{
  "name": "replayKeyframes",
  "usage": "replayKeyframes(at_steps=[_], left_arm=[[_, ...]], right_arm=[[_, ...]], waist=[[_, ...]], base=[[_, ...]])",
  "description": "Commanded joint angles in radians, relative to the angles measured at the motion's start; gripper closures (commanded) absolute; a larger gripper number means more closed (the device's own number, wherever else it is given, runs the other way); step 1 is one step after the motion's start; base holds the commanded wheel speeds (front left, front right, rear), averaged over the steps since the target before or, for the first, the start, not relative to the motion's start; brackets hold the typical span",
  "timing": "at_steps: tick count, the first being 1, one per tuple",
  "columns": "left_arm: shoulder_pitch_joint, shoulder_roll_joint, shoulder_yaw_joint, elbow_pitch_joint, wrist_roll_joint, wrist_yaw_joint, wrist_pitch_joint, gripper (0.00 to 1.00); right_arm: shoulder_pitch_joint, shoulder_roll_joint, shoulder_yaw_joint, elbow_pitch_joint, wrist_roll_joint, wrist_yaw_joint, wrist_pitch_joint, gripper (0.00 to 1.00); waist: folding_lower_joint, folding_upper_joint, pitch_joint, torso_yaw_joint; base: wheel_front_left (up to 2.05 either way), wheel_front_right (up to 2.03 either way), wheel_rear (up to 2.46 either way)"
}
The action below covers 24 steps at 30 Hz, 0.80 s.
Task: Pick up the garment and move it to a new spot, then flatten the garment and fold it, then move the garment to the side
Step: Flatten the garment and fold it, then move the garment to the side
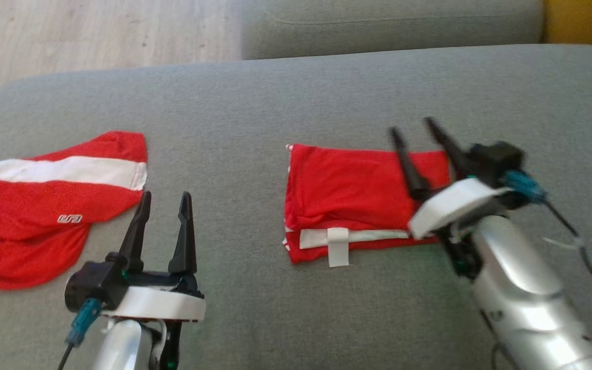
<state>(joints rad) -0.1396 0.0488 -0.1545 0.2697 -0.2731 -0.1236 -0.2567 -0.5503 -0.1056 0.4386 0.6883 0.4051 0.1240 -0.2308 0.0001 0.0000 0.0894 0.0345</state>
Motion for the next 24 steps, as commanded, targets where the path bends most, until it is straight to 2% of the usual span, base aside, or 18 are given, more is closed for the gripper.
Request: replayKeyframes(at_steps=[1, 6, 11, 17, 24], left_arm=[[-0.034, 0.002, 0.04, -0.042, -0.001, -0.003, -0.005, 0.0], [-0.023, 0.002, 0.044, -0.073, -0.01, -0.003, -0.005, 0.0], [0.002, 0.002, 0.051, -0.086, -0.021, -0.003, -0.005, 0.0], [0.038, 0.001, 0.067, -0.089, -0.027, -0.004, -0.005, 0.0], [0.039, 0.001, 0.064, -0.093, -0.022, -0.005, -0.005, 0.0]], right_arm=[[0.018, -0.008, -0.022, -0.04, -0.025, 0.007, -0.018, 0.0], [0.112, -0.025, -0.165, -0.115, -0.12, 0.007, -0.026, 0.0], [0.209, 0.007, -0.288, -0.203, -0.187, 0.007, -0.028, 0.0], [0.3, 0.038, -0.359, -0.283, -0.242, 0.007, -0.015, 0.0], [0.34, 0.052, -0.381, -0.338, -0.255, 0.007, 0.01, 0.0]], waist=[[-0.0001, 0.0, -0.005, -0.015], [-0.0001, 0.0, -0.009, -0.041], [-0.0001, 0.0, -0.016, -0.061], [-0.0001, 0.0, -0.022, -0.071], [-0.0001, 0.0, -0.022, -0.069]], base=[[0.0, 0.0, 0.0], [0.0, 0.0, 0.0], [0.0, 0.0, 0.0], [0.0, 0.0, 0.0], [0.0, 0.0, 0.0]])
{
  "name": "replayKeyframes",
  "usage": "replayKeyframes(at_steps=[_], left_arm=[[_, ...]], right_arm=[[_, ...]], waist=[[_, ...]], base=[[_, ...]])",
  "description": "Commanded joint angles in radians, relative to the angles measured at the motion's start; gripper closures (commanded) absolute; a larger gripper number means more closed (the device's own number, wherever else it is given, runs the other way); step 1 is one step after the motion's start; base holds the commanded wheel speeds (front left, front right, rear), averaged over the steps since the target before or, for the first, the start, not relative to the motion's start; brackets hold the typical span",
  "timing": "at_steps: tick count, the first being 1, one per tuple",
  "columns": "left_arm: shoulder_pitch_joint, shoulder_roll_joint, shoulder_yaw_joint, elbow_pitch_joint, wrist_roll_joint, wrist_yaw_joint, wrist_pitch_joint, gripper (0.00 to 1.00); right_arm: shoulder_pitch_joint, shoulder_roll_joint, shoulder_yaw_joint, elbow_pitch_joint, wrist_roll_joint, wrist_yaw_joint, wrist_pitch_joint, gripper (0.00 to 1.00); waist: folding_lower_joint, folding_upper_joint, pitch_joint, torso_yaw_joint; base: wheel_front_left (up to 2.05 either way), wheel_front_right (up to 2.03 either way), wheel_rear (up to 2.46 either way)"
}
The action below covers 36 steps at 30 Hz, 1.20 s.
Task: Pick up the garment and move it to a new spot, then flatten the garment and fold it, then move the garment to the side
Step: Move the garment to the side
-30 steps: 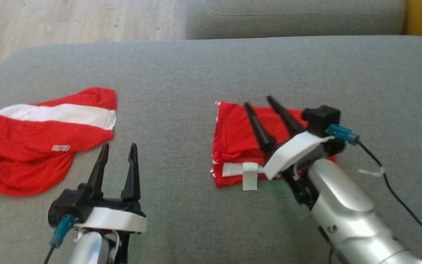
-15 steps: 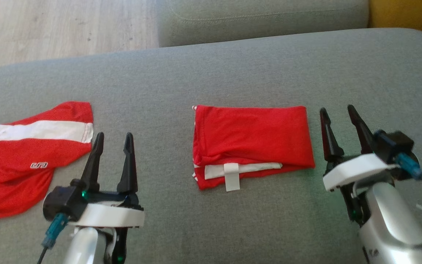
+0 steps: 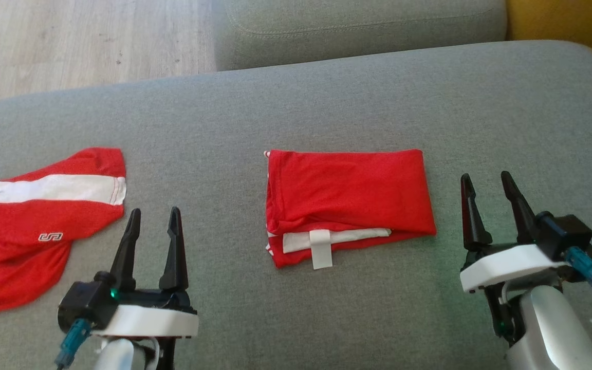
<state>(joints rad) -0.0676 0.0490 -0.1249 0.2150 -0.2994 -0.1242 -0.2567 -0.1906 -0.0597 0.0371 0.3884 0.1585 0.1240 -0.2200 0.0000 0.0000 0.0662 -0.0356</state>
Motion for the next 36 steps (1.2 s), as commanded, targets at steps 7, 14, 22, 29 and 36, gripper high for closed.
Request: replayKeyframes(at_steps=[7, 14, 22, 29, 36], left_arm=[[-0.047, 0.001, 0.019, -0.04, 0.006, -0.005, -0.005, 0.0], [-0.08, 0.001, 0.002, -0.031, 0.016, -0.005, -0.005, 0.0], [-0.112, 0.001, -0.014, -0.018, 0.012, -0.006, -0.005, 0.0], [-0.131, 0.001, -0.025, -0.011, 0.01, -0.006, -0.005, 0.0], [-0.146, 0.001, -0.035, -0.003, 0.013, -0.006, -0.005, 0.0]], right_arm=[[-0.016, 0.009, 0.016, -0.073, -0.02, 0.007, 0.023, 0.0], [-0.05, 0.009, -0.007, -0.057, -0.03, 0.007, 0.061, 0.0], [-0.098, 0.009, 0.019, 0.087, 0.007, 0.007, 0.123, 0.0], [-0.15, 0.009, 0.076, 0.224, 0.053, 0.007, 0.163, 0.0], [-0.181, 0.009, 0.125, 0.349, 0.067, 0.007, 0.197, 0.0]], waist=[[0.0, 0.0, 0.019, 0.017], [0.0, 0.0, 0.077, 0.042], [0.0, 0.0, 0.129, 0.077], [0.0, 0.0, 0.158, 0.099], [0.0, 0.0, 0.164, 0.112]], base=[[0.0, 0.0, 0.0], [0.0, 0.0, 0.0], [0.0, 0.0, 0.0], [0.0, 0.0, 0.0], [0.0, 0.0, 0.0]])
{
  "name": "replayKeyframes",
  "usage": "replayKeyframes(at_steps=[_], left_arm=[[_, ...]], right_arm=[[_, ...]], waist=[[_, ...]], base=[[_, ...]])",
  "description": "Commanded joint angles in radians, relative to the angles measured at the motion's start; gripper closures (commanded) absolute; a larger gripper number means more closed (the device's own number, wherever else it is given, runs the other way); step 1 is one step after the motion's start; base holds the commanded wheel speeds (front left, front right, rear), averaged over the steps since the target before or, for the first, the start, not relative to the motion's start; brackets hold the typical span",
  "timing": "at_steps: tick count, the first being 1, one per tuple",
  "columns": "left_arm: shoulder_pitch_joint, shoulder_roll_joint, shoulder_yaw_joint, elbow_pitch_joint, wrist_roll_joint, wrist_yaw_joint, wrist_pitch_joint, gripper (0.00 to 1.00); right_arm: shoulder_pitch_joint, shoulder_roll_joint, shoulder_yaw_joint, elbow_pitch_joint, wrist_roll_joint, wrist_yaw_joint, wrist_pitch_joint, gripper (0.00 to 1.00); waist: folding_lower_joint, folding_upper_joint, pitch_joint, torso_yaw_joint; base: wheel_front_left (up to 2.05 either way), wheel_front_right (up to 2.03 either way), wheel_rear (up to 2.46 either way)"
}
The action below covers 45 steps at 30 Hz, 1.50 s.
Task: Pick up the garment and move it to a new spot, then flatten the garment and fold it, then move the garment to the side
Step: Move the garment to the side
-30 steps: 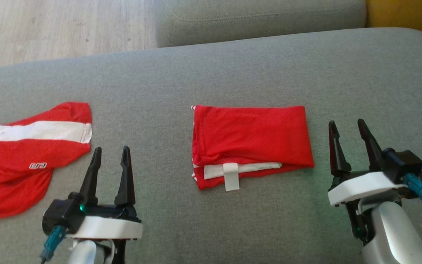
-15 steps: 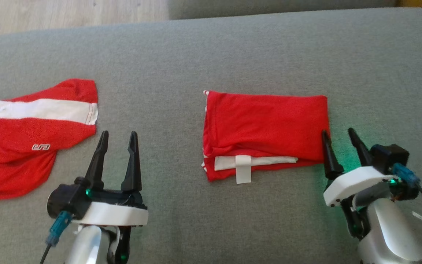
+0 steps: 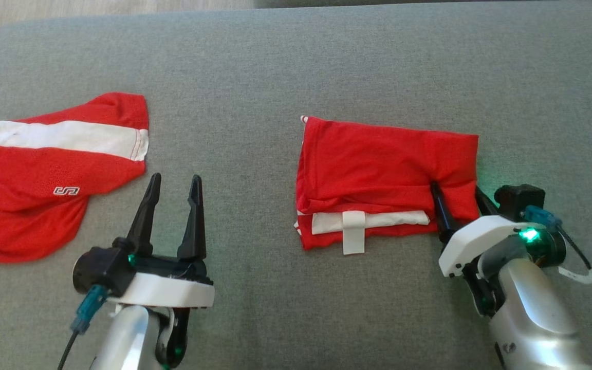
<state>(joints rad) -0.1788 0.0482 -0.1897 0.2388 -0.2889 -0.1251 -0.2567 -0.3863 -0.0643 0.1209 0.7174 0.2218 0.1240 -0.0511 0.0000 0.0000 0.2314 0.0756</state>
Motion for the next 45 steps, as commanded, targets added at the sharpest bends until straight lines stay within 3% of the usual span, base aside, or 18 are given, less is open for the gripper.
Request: replayKeyframes(at_steps=[1, 2, 3, 9, 14, 27, 36, 45], left_arm=[[-0.037, 0.002, 0.03, -0.026, 0.003, -0.005, -0.005, 0.0], [-0.039, 0.002, 0.032, -0.025, 0.003, -0.005, -0.005, 0.0], [-0.039, 0.002, 0.034, -0.025, 0.003, -0.005, -0.005, 0.0], [-0.031, 0.002, 0.046, -0.02, 0.003, -0.005, -0.005, 0.0], [-0.023, 0.002, 0.048, -0.024, -0.002, -0.005, -0.005, 0.0], [-0.054, 0.002, 0.042, -0.047, -0.006, -0.006, -0.005, 0.0], [-0.084, 0.005, 0.038, -0.052, -0.009, -0.006, -0.005, 0.0], [-0.092, 0.008, 0.04, -0.049, -0.014, -0.006, -0.005, 0.0]], right_arm=[[0.011, 0.014, 0.044, 0.033, 0.005, 0.007, 0.027, 0.36], [0.006, 0.014, 0.045, 0.045, 0.002, 0.007, 0.023, 0.93], [0.001, 0.014, 0.045, 0.055, -0.003, 0.007, 0.019, 1.0], [-0.038, 0.012, 0.019, 0.066, -0.086, 0.007, -0.035, 1.0], [-0.068, -0.041, 0.001, 0.023, -0.172, 0.007, -0.055, 1.0], [-0.145, -0.343, -0.013, -0.034, -0.213, 0.007, 0.039, 1.0], [-0.2, -0.506, -0.137, 0.039, -0.231, 0.007, 0.057, 1.0], [-0.225, -0.499, -0.274, 0.048, -0.316, 0.007, 0.065, 1.0]], waist=[[0.0, 0.0, -0.002, 0.002], [0.0, 0.0, -0.002, 0.002], [0.0, 0.0, -0.003, 0.002], [0.0, 0.0, -0.022, -0.016], [0.0, 0.0, -0.039, -0.04], [0.0, 0.0, 0.019, -0.055], [0.0, 0.0, 0.077, -0.03], [0.0, 0.0, 0.095, -0.024]], base=[[0.0, 0.0, 0.0], [0.0, 0.0, 0.0], [0.0, 0.0, 0.0], [0.0, 0.0, 0.0], [0.0, 0.0, 0.0], [0.0, 0.0, 0.0], [0.0, 0.0, 0.0], [0.0, 0.0, 0.0]])
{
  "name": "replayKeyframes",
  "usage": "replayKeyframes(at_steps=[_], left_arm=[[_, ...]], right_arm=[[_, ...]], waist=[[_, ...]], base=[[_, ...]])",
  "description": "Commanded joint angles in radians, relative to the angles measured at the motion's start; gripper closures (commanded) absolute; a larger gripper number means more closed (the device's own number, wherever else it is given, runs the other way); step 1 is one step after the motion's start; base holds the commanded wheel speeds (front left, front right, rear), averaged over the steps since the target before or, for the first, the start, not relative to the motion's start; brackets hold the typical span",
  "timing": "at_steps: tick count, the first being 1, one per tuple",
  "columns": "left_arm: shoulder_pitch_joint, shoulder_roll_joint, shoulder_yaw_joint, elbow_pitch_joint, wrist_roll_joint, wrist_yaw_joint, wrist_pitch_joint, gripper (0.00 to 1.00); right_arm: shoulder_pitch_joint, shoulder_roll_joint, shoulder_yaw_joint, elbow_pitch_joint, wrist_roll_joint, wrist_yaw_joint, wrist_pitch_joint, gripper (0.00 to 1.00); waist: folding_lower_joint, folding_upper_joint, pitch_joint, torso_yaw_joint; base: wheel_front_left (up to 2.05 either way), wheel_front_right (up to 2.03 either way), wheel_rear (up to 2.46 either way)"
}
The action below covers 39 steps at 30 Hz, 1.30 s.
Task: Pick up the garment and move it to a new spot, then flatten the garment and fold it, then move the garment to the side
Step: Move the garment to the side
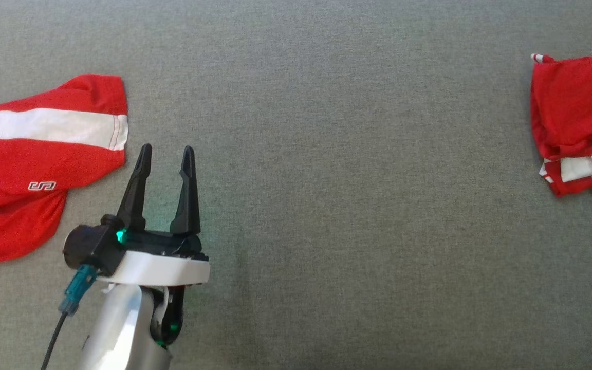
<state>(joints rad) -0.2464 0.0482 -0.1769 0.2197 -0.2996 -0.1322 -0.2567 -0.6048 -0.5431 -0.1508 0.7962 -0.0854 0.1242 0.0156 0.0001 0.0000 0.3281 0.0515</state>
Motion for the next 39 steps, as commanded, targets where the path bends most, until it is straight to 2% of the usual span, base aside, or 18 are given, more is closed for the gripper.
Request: replayKeyframes(at_steps=[1, 2, 3, 8, 13, 23, 24, 31, 32, 35, 39], left_arm=[[-0.023, 0.008, 0.027, -0.029, -0.004, 0.002, -0.005, 0.0], [-0.022, 0.009, 0.028, -0.027, -0.004, 0.002, -0.005, 0.0], [-0.02, 0.01, 0.028, -0.026, -0.004, 0.002, -0.005, 0.0], [-0.014, 0.011, 0.032, -0.019, 0.0, 0.002, -0.005, 0.0], [0.001, 0.011, 0.04, -0.018, 0.001, 0.002, -0.005, 0.0], [0.055, 0.006, 0.091, -0.098, 0.022, 0.002, -0.005, 0.0], [0.055, 0.006, 0.091, -0.098, 0.022, 0.002, -0.005, 0.0], [0.096, 0.004, 0.094, -0.114, 0.029, 0.002, -0.005, 0.0], [0.11, 0.004, 0.085, -0.108, 0.029, 0.002, -0.005, 0.0], [0.128, 0.003, 0.075, -0.1, 0.027, 0.002, -0.005, 0.0], [0.15, 0.003, 0.06, -0.089, 0.023, 0.002, -0.005, 0.0]], right_arm=[[-0.006, -0.015, -0.018, -0.032, -0.015, 0.007, -0.002, 1.0], [-0.005, -0.009, -0.03, -0.035, -0.023, 0.007, -0.006, 0.47], [-0.003, -0.001, -0.041, -0.037, -0.028, 0.007, -0.011, 0.0], [0.01, 0.037, -0.052, -0.054, -0.027, 0.007, -0.037, 0.0], [0.027, 0.093, -0.019, -0.107, 0.009, 0.007, -0.082, 0.0], [0.136, 0.254, 0.123, -0.356, 0.151, 0.007, -0.123, 0.0], [0.136, 0.254, 0.123, -0.356, 0.151, 0.007, -0.123, 0.0], [0.261, 0.399, 0.166, -0.518, 0.196, 0.007, -0.096, 0.0], [0.299, 0.436, 0.173, -0.541, 0.204, 0.007, -0.094, 0.0], [0.355, 0.474, 0.179, -0.558, 0.225, 0.007, -0.101, 0.0], [0.429, 0.491, 0.182, -0.55, 0.275, 0.007, -0.128, 0.0]], waist=[[-0.0001, 0.0, -0.003, 0.0], [-0.0001, 0.0, -0.005, -0.001], [-0.0001, 0.0, -0.009, -0.002], [-0.0001, 0.0, -0.036, -0.011], [-0.0001, 0.0, -0.079, -0.026], [-0.0001, 0.0, -0.19, -0.06], [-0.0001, 0.0, -0.19, -0.06], [-0.0001, 0.0, -0.244, -0.078], [-0.0001, 0.0, -0.256, -0.081], [-0.0001, 0.0, -0.269, -0.083], [-0.0001, 0.0, -0.285, -0.082]], base=[[0.0, 0.0, 0.0], [0.0, 0.0, 0.0], [0.0, 0.0, 0.0], [0.0, 0.0, 0.0], [0.0, 0.0, 0.0], [0.0, 0.0, 0.0], [0.0, 0.0, 0.0], [0.0, 0.0, 0.0], [0.0, 0.0, 0.0], [0.0, 0.0, 0.0], [0.0, 0.0, 0.0]])
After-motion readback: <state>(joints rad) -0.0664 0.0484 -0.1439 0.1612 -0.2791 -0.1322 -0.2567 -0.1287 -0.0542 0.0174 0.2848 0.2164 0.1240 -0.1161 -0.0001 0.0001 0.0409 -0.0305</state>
